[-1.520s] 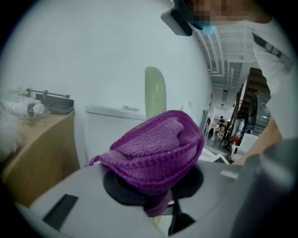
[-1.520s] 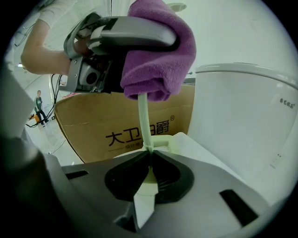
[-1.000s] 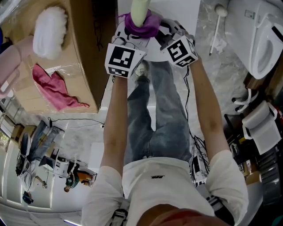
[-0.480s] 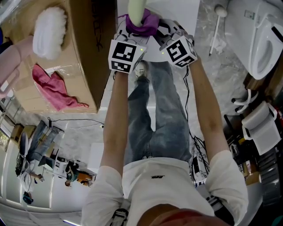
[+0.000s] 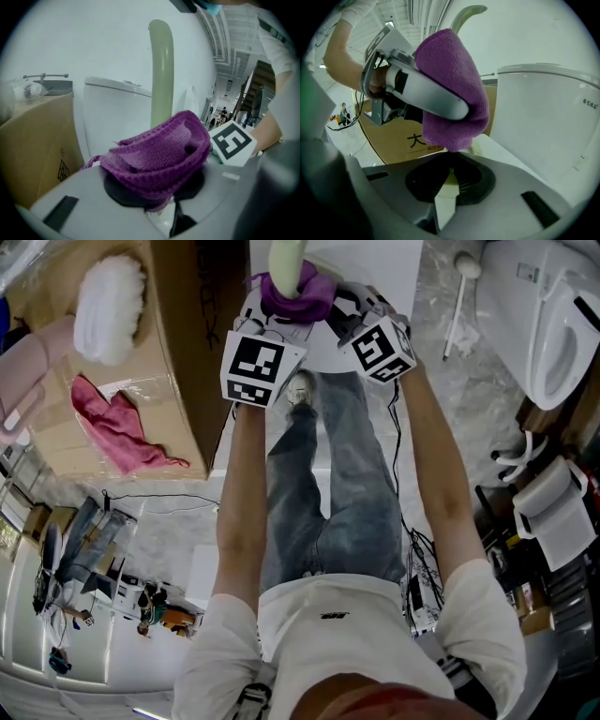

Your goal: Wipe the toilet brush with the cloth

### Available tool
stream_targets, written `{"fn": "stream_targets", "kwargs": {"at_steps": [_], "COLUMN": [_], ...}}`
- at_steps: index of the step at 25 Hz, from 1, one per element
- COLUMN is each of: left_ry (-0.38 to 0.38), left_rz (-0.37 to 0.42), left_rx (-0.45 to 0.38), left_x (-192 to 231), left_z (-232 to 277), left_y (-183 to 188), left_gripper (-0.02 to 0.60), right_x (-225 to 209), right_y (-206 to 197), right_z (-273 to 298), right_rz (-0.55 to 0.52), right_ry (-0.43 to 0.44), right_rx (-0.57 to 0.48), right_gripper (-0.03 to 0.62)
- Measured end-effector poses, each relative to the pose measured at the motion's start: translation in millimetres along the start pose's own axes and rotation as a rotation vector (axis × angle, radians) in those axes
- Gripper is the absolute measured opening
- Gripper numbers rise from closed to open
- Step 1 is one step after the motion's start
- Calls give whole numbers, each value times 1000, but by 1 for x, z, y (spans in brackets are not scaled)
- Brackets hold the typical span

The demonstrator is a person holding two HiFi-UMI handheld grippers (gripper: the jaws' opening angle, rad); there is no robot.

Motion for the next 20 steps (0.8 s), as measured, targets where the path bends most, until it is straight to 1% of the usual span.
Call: {"fn": "stream_targets", "kwargs": {"at_steps": [9, 16, 20], "left_ry": [-25, -42, -45], "left_rz": [5, 3, -12], "left_rx": [-79, -122, -141], "left_x": [-4, -5, -5], "left_z": [-41, -68, -80], "left_y": [41, 74, 88], "left_gripper": [117, 121, 135], "right_x": [0, 0, 0], "right_y": [0, 1, 2], "right_z": [0, 0, 0], "right_rz": [3, 6, 7], "right_ry": [3, 10, 13], "right_rx": [12, 20, 26], "right_gripper": [21, 21, 21]}}
Point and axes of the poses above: the fingertips, and each gripper's own axes: z forward along the fingers, x to its left, y out of its top, the point moved 4 cm from there along -z, backward along the fingers, and after that the axes turned 15 degrees about x, right-handed, at the moved point
